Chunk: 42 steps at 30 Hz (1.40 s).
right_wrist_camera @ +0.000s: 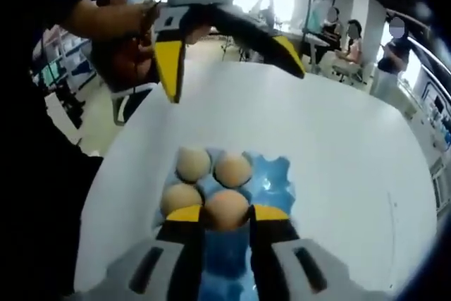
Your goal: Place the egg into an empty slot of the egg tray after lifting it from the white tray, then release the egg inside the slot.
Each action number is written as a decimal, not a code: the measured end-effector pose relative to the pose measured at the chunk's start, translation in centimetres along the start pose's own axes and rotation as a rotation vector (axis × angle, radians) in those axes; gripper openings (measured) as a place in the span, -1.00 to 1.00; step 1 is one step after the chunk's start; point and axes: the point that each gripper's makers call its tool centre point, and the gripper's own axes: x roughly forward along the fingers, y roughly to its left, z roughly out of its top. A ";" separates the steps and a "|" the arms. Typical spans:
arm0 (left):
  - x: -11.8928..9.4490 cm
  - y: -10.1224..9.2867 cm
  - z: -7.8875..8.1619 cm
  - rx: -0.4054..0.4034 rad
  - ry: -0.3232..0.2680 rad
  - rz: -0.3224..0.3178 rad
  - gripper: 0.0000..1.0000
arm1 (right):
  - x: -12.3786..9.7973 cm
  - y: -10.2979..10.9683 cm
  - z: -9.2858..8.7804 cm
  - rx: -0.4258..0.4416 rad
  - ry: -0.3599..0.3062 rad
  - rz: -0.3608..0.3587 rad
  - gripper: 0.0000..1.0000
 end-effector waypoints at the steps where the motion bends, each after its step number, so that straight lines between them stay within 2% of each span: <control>1: 0.0 0.0 0.0 -0.001 0.001 -0.002 0.35 | 0.2 0.0 0.0 0.002 0.003 0.005 -0.52; 5: 0.0 0.2 0.2 0.007 -0.017 0.019 0.45 | 0.7 0.1 0.0 0.005 0.005 0.012 -0.52; 17: -0.2 -0.1 -0.2 -0.004 -0.003 0.009 0.36 | 1.4 -0.2 -0.5 0.051 0.025 0.040 -0.52; 23: -0.1 -0.1 0.0 -0.001 -0.011 0.013 0.35 | 1.3 -0.2 -0.6 0.097 0.006 0.052 -0.52; 26: -0.1 0.0 -0.1 -0.002 -0.007 0.014 0.34 | 1.3 -0.2 -0.5 0.090 0.005 0.054 -0.51; 30: 0.0 -0.1 -0.1 0.001 -0.007 0.014 0.33 | 1.3 -0.4 -0.3 0.135 -0.046 0.089 -0.49; 38: 0.0 -0.2 0.1 0.003 -0.002 0.015 0.31 | 0.8 -0.4 -0.2 0.198 -0.115 0.071 -0.50; 42: 0.2 -0.3 0.3 0.006 -0.005 0.012 0.31 | -0.3 -0.4 -0.1 0.222 -0.156 0.064 -0.52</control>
